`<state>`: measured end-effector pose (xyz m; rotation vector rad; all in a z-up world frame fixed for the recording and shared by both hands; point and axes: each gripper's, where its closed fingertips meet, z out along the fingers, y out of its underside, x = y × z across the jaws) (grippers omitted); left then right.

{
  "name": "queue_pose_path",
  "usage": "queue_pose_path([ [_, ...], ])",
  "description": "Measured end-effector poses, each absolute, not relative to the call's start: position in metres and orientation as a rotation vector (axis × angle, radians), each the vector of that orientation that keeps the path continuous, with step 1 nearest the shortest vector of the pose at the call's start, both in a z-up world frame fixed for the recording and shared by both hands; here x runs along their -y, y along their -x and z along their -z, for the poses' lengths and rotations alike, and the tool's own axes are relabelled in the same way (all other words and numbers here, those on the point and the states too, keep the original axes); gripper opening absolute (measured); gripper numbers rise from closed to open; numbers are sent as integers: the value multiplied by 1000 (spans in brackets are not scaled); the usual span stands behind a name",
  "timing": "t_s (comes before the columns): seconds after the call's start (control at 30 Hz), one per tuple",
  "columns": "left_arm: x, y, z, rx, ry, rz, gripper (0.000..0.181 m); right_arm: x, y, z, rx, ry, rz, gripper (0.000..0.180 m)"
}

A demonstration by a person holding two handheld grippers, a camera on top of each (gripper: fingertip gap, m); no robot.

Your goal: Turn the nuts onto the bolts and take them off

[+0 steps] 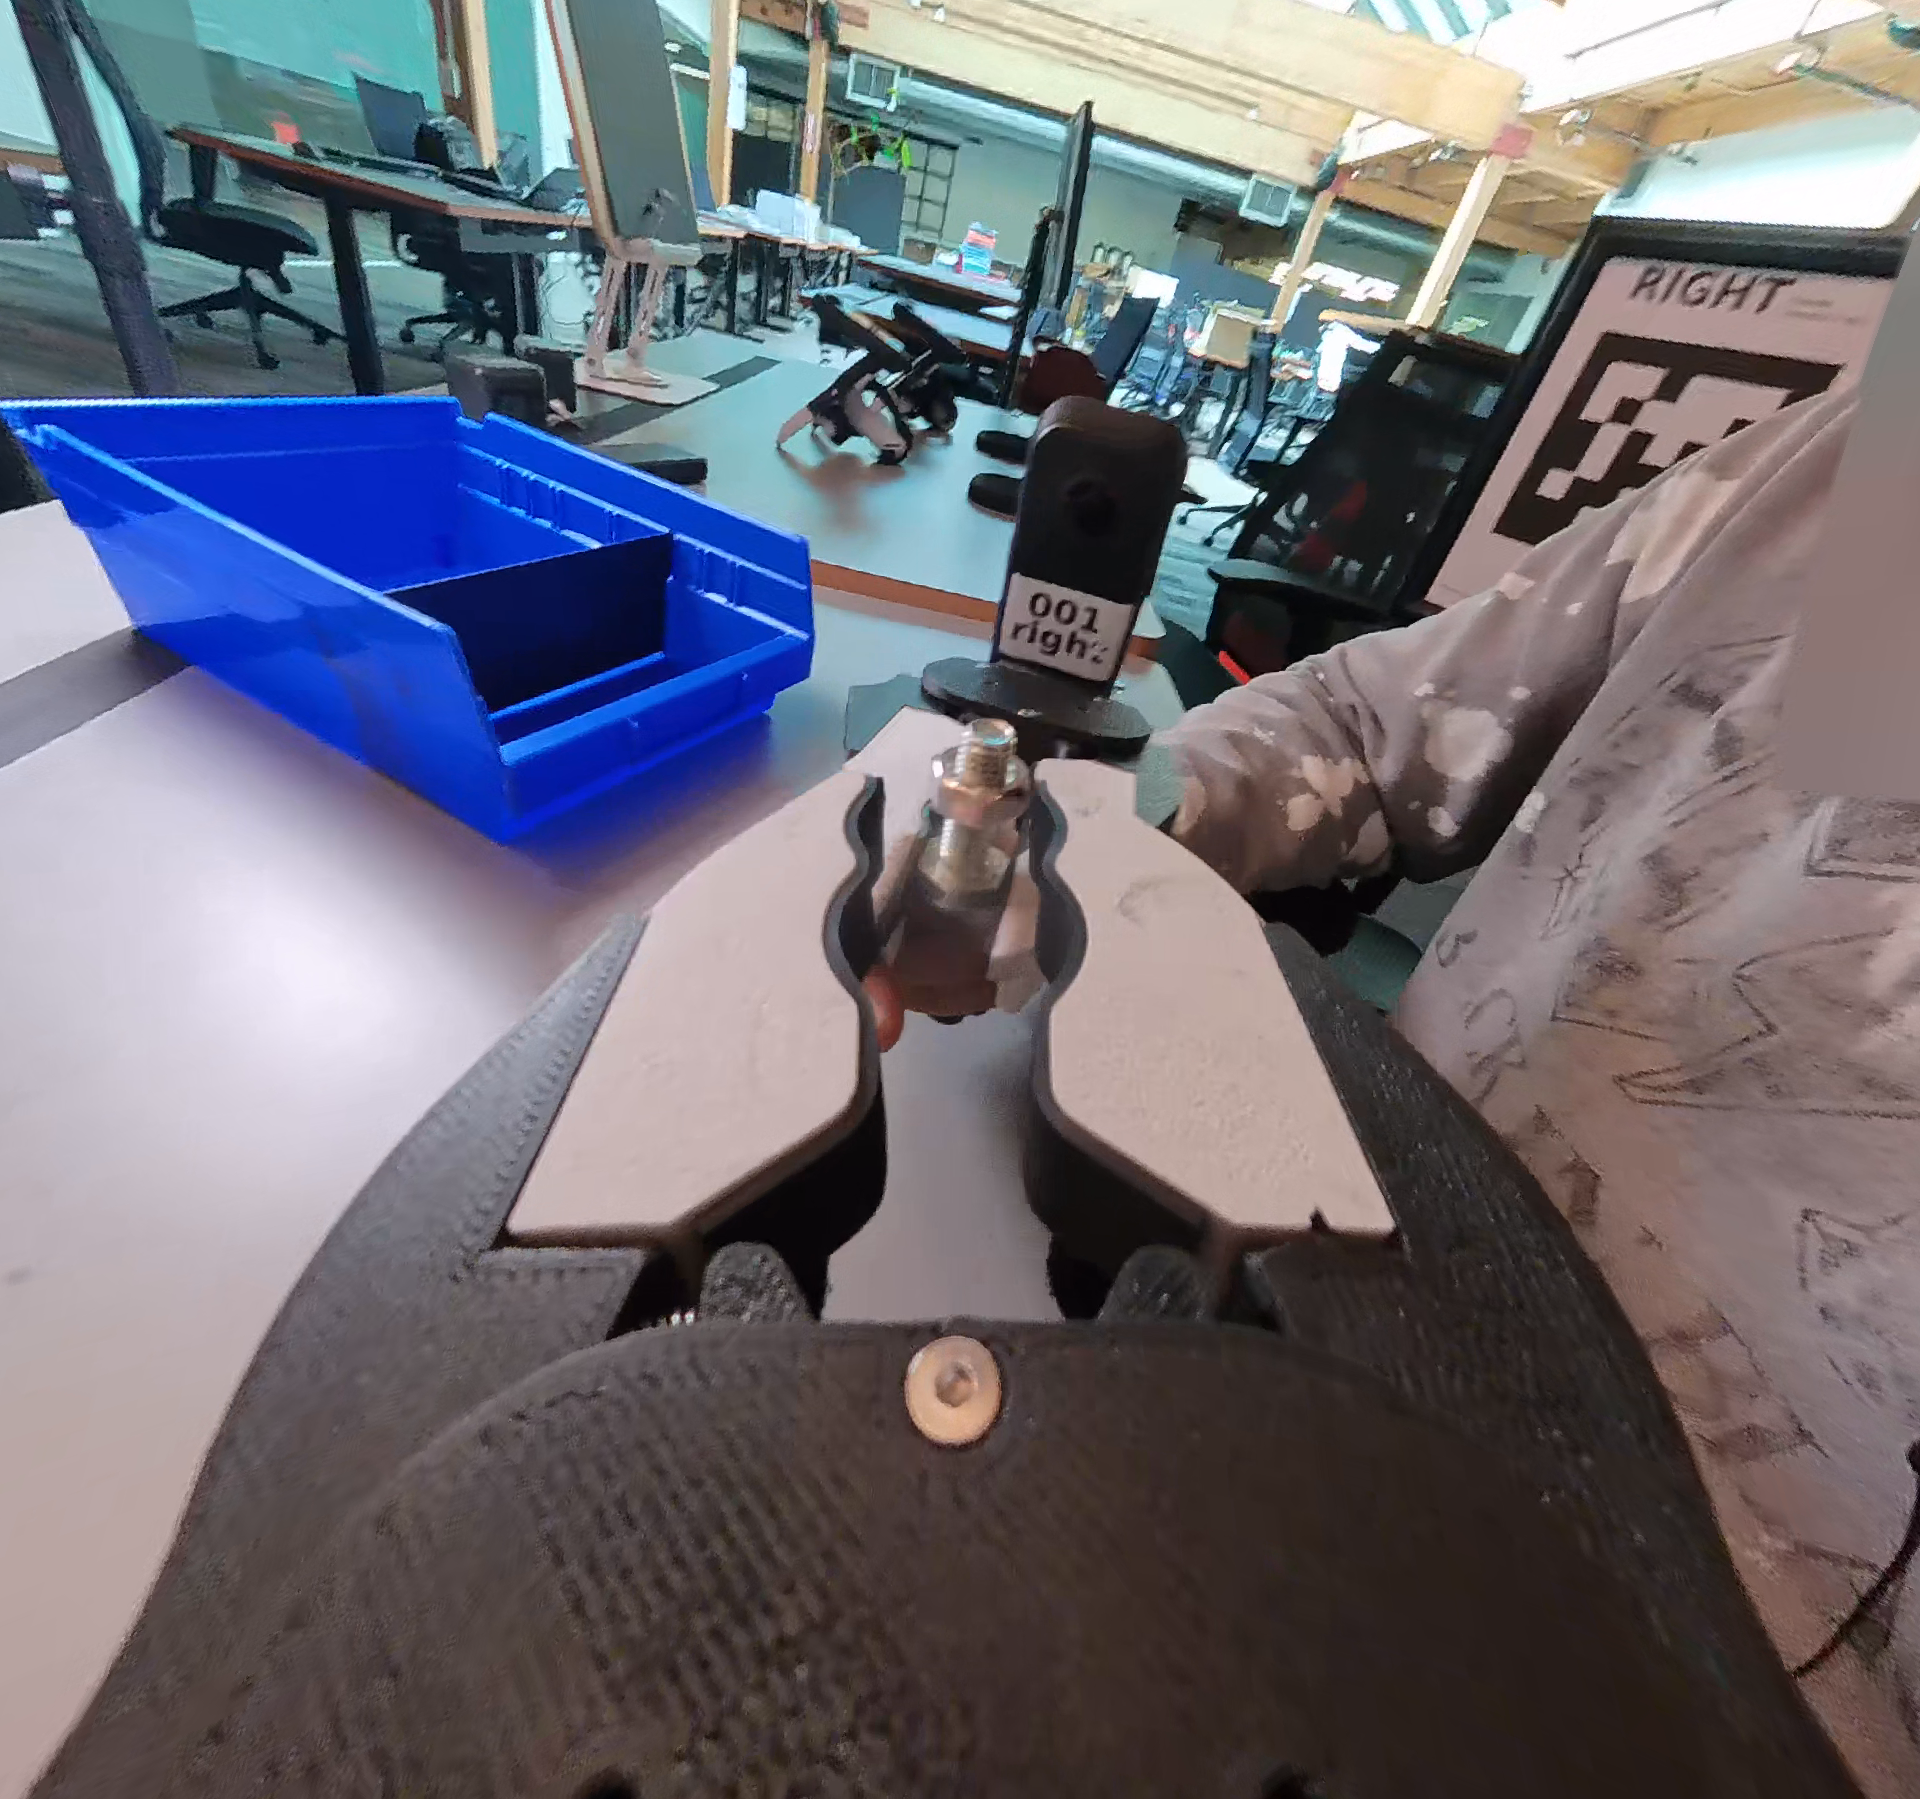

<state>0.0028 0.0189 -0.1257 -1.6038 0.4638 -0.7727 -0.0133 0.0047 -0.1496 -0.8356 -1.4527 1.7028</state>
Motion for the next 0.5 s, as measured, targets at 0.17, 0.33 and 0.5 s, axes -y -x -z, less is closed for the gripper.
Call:
queue_pose_path([
  [0.17, -35, 30, 143, -352, 1727, 557, 7, -3, 6, 139, 1420, 777, -1765, 18],
  [0.33, -21, 9, 126, -423, 1632, 739, 27, -5, 11, 145, 1432, 817, -1736, 18],
  [0.5, -21, -1, 128, -441, 1656, 768, 28, -5, 11, 147, 1436, 823, -1715, 18],
])
